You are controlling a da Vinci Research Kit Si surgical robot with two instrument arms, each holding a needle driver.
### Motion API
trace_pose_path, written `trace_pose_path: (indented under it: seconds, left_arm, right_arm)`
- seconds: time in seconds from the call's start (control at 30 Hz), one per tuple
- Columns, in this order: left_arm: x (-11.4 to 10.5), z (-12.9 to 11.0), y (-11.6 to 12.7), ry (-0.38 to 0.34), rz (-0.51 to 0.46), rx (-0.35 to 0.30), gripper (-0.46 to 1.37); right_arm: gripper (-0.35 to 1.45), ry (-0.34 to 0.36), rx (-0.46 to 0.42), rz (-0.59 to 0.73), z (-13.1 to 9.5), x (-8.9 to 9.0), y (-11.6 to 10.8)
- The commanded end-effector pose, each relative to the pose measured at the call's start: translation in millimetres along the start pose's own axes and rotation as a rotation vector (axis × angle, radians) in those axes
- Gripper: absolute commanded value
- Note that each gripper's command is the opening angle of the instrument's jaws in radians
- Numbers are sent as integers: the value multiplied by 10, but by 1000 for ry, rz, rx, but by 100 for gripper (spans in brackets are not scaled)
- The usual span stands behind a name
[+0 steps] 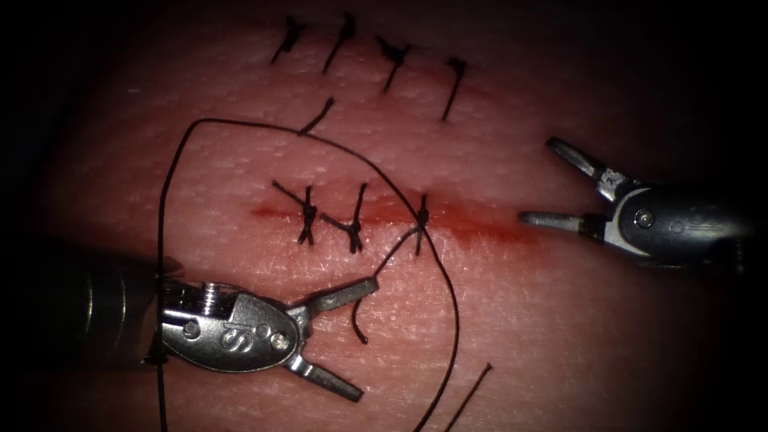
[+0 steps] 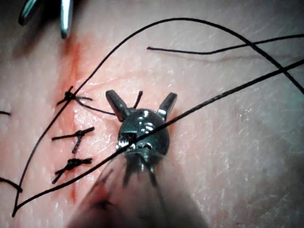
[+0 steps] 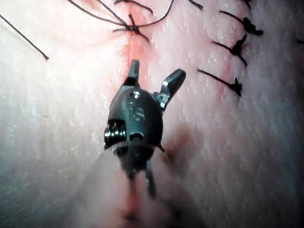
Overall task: Wound Closure
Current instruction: With the left driver, grasp the remaining suture end.
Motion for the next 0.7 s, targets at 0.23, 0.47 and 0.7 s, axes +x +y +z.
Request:
trace_pose_path:
  seconds: [0.23,0.47,0.7]
  left_arm:
    - [-5,5,-2,-2,6,1,-6]
    - [-5,2,-10,1,-23,-8,-35]
    - [1,-5,-23,-6,-30,2,-35]
  right_arm:
    - [99,0,3,0,0,0,0]
    - [98,-1,12,-2,0,-1,-2]
    - [97,1,33,-2,-2,-3,-8]
